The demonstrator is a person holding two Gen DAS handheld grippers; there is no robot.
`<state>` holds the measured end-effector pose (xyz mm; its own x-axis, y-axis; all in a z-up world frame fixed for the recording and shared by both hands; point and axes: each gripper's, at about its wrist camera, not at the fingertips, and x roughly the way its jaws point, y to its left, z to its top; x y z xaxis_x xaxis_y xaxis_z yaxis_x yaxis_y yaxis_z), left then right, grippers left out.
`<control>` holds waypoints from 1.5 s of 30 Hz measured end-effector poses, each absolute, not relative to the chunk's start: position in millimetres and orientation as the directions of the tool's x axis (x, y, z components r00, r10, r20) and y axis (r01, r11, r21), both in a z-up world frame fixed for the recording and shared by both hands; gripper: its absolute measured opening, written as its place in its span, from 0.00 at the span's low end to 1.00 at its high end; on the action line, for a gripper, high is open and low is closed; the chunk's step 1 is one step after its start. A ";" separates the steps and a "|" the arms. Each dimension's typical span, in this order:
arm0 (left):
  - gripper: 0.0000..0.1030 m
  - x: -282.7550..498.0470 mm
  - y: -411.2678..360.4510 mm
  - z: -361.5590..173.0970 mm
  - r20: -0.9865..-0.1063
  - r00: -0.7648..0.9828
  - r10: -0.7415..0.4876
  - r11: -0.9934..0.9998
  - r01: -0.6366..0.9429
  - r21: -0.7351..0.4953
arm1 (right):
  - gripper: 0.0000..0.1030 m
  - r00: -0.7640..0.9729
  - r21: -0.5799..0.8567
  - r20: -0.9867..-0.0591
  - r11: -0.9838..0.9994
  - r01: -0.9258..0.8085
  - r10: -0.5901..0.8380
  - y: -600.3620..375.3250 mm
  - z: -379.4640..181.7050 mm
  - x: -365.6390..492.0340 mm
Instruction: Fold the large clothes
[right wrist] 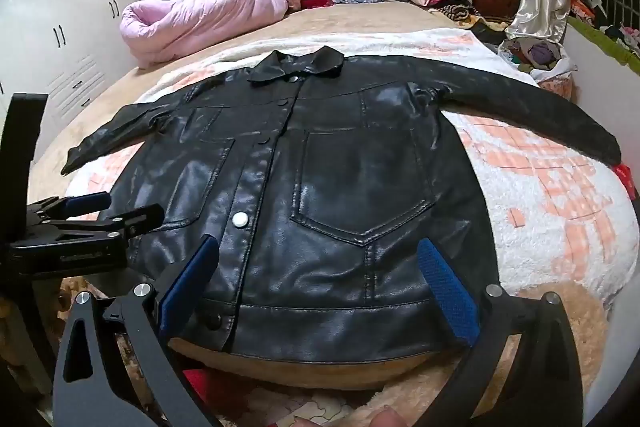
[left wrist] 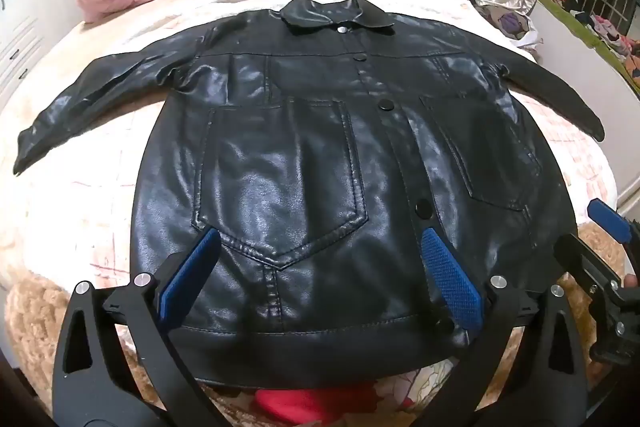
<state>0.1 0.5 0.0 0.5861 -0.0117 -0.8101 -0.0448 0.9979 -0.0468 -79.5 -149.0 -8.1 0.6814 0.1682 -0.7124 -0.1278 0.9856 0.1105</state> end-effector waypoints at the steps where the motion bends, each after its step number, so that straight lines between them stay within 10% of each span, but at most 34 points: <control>1: 0.91 0.1 0.6 0.2 -0.811 0.586 -0.015 0.998 -0.044 -0.051 | 0.96 0.681 0.113 -0.713 0.986 -0.124 0.167 -148.1 -8.3 -78.4; 45: 0.91 -1.6 2.1 8.0 -0.795 0.606 -0.028 0.997 -0.044 -0.068 | 0.96 0.699 0.097 -0.694 0.984 -0.149 0.174 -143.4 -1.3 -86.6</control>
